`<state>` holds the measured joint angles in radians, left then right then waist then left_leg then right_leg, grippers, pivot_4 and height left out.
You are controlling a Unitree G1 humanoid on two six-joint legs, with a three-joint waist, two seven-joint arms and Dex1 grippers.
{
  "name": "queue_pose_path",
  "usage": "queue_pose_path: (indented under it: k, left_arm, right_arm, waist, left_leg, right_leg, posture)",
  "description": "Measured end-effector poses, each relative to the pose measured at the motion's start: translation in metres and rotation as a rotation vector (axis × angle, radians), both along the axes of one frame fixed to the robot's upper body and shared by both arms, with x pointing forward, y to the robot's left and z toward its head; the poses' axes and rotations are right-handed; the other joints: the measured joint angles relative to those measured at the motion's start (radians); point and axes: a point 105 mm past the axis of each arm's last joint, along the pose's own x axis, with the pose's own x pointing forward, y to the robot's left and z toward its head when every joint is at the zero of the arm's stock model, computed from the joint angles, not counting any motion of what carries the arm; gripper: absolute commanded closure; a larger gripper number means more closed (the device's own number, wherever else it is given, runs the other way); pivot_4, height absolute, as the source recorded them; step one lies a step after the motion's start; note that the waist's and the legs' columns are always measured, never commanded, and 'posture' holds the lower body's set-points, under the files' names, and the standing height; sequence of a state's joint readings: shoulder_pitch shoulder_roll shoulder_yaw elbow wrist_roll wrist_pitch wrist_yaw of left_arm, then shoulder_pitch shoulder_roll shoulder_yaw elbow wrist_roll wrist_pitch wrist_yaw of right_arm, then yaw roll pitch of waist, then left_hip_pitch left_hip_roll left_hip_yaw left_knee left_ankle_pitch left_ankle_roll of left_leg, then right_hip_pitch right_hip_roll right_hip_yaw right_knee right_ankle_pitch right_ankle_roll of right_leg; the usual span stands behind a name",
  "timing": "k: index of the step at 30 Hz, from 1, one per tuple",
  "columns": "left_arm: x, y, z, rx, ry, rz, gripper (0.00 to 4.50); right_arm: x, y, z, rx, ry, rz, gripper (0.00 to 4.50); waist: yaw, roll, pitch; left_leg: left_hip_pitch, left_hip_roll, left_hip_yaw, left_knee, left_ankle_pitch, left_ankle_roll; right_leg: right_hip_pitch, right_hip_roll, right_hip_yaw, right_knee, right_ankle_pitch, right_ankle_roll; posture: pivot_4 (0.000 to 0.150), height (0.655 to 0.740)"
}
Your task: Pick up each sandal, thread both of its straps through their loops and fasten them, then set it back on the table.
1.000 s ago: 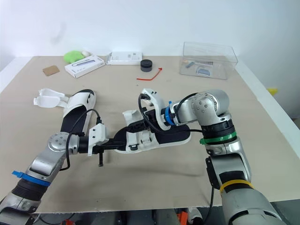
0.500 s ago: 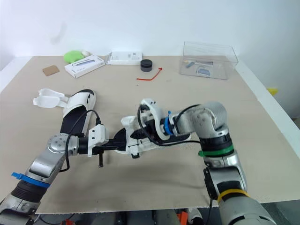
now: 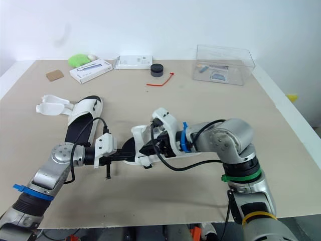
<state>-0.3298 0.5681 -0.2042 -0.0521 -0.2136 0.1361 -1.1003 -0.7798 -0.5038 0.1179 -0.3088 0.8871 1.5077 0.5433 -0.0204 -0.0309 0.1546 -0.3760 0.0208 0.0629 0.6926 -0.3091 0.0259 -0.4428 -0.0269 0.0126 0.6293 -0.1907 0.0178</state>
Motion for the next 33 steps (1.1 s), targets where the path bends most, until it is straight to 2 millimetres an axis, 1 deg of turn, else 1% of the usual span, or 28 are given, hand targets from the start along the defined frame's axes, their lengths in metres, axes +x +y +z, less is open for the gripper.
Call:
queue_pose_path:
  k: [1,3,4,8,9,10,12,14,16,20,22,25,33]
  left_arm:
    - [0.0,0.0,0.0,0.001,0.002,0.0,4.5]
    - [0.0,0.0,0.0,0.001,0.002,-0.001,4.5]
    - [0.0,0.0,0.0,0.002,0.002,-0.003,4.5]
    - [0.001,0.001,0.0,0.003,0.004,-0.004,4.5]
    - [0.001,0.001,-0.001,0.003,0.005,-0.004,4.5]
    - [0.001,0.0,-0.001,0.003,0.006,-0.006,4.5]
    - [0.001,0.001,-0.001,0.003,0.007,-0.009,4.5]
    - [0.002,0.001,0.0,0.005,0.007,-0.008,4.5]
    - [0.003,0.002,0.0,0.005,0.009,-0.005,4.5]
    - [0.004,0.002,-0.001,0.007,0.012,-0.005,4.5]
    - [0.004,0.002,0.0,0.008,0.013,-0.01,4.5]
    - [0.004,0.002,0.0,0.009,0.015,-0.015,4.5]
    - [0.004,0.001,-0.001,0.008,0.019,-0.021,4.5]
  right_arm:
    - [-0.002,-0.006,0.011,0.029,-0.011,0.022,1.48]
    - [-0.005,-0.014,0.027,0.061,-0.042,0.044,0.55]
    - [-0.01,-0.022,0.038,0.082,-0.066,0.078,0.1]
    - [-0.021,-0.036,0.053,0.144,-0.063,0.127,0.1]
    - [-0.024,-0.038,0.05,0.147,-0.051,0.129,0.1]
    - [-0.03,-0.039,0.04,0.135,-0.028,0.131,0.1]
    - [-0.048,-0.036,0.001,0.1,0.084,0.146,0.1]
    - [-0.056,-0.03,-0.019,0.085,0.129,0.145,0.1]
    - [-0.054,-0.028,-0.026,0.069,0.099,0.109,0.1]
    - [-0.041,-0.027,-0.038,0.046,0.038,0.0,0.1]
    - [-0.036,-0.024,-0.039,0.047,0.008,-0.029,0.1]
    - [-0.033,-0.021,-0.041,0.047,-0.001,-0.047,0.1]
    - [-0.03,-0.011,-0.046,0.076,0.033,-0.072,0.1]
  waist:
    - [0.0,0.0,0.0]
    - [0.0,0.0,0.0]
    - [0.0,0.0,0.0]
    - [0.0,0.0,0.0]
    - [0.001,-0.001,0.0]
    - [0.002,-0.002,-0.001]
    - [0.001,-0.002,-0.001]
    - [0.001,0.001,0.0]
    - [0.001,0.001,0.0]
    - [0.0,0.001,0.0]
    - [0.0,0.001,0.0]
    - [0.0,0.001,0.0]
    - [0.0,0.0,-0.001]
  left_leg:
    - [0.0,0.0,0.0,0.0,0.0,0.0]
    - [0.0,0.0,0.0,0.0,0.0,0.0]
    - [0.0,0.0,-0.001,0.0,0.0,0.0]
    - [0.0,0.0,-0.001,0.0,0.0,0.0]
    - [0.001,0.0,-0.003,0.0,0.0,0.0]
    - [0.001,0.0,-0.004,0.0,0.0,0.0]
    - [0.0,0.0,-0.004,0.0,0.0,0.0]
    - [0.0,0.0,-0.002,0.001,0.0,0.0]
    - [0.0,0.0,-0.002,0.003,0.0,0.0]
    - [0.001,0.0,0.0,0.003,0.001,-0.001]
    - [0.001,0.0,0.0,0.003,0.001,-0.001]
    - [0.001,0.0,0.0,0.003,0.001,-0.001]
    - [0.001,0.0,0.0,0.003,0.001,-0.001]
  right_leg:
    - [0.0,0.0,0.0,0.0,0.0,0.0]
    - [0.0,0.0,0.0,0.0,0.0,0.0]
    - [0.0,0.0,0.0,0.0,0.0,0.0]
    - [0.001,0.001,0.001,0.0,0.0,0.0]
    - [0.001,0.001,0.0,0.0,-0.001,0.0]
    - [0.002,0.001,0.0,-0.001,-0.001,-0.001]
    - [0.001,0.0,0.0,0.0,-0.002,-0.001]
    - [0.001,0.0,0.002,0.001,-0.001,0.0]
    - [0.001,0.0,0.001,0.001,-0.001,0.001]
    - [0.001,0.001,0.001,0.001,0.0,0.002]
    - [0.001,0.002,0.001,0.001,-0.001,0.002]
    - [0.001,0.002,0.001,0.001,-0.001,0.002]
    - [0.001,0.002,0.001,0.001,0.0,0.002]
  posture:
    - [0.15,0.74]
    - [0.15,0.74]
    - [0.15,0.74]
    - [0.15,0.74]
    - [0.15,0.74]
    - [0.15,0.74]
    - [0.15,0.74]
    - [0.15,0.74]
    - [0.15,0.74]
    - [0.15,0.74]
    - [0.15,0.74]
    - [0.15,0.74]
    - [0.15,0.74]
